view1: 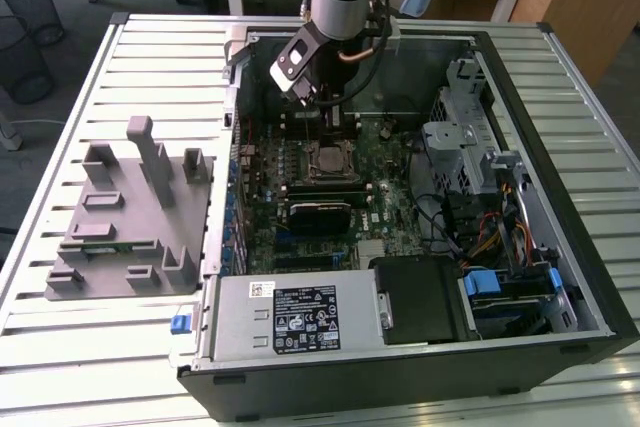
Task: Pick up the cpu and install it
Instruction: 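Install the first cpu locking lever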
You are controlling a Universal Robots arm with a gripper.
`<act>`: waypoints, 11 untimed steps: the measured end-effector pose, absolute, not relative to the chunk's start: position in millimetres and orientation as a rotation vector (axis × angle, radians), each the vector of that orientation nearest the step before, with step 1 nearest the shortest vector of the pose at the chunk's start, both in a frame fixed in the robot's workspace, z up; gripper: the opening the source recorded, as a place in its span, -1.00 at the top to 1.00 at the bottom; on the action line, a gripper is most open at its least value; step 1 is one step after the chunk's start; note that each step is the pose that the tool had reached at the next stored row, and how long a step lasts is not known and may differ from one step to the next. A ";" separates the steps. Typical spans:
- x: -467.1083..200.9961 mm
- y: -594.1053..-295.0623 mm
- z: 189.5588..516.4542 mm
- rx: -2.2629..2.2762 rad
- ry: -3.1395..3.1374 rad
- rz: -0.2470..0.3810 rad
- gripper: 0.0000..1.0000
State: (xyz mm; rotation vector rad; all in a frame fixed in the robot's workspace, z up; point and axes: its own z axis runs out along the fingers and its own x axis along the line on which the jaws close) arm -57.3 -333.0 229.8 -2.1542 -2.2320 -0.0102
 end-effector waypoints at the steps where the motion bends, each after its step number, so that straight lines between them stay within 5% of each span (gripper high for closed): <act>1: -57.3 -333.0 230.2 -2.154 -2.232 -0.010 0.79; 11: -57.3 -333.0 235.1 -2.154 -2.232 -0.011 0.79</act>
